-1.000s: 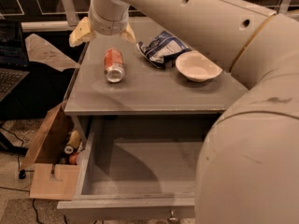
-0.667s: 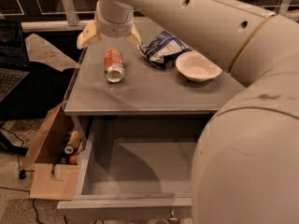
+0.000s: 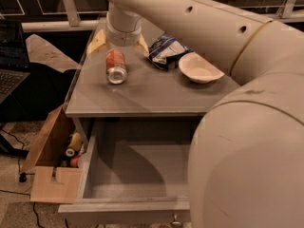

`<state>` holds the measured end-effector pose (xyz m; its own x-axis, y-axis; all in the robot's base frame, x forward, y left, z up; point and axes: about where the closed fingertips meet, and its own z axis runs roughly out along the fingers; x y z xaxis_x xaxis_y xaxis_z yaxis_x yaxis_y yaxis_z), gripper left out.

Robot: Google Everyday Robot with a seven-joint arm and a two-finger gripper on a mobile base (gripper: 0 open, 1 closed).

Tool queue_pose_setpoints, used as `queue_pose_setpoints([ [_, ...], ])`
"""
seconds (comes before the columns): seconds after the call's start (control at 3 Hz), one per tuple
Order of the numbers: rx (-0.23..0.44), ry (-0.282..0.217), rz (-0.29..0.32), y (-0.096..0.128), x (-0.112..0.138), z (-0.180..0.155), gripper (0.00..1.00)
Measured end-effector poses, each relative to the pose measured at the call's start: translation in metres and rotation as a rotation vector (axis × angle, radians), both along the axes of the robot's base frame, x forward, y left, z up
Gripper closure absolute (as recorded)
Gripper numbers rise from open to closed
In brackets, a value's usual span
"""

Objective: Place coke can into top drawer

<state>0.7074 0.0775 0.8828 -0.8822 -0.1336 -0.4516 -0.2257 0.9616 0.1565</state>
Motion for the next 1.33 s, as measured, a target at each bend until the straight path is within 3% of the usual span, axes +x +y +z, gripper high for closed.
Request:
queue_pose_setpoints([
  [1.0,0.087,0.110,0.054,0.039,-0.005,-0.035,0.00],
  [1.33,0.087,0.111,0.054,0.039,-0.005,-0.036,0.19],
])
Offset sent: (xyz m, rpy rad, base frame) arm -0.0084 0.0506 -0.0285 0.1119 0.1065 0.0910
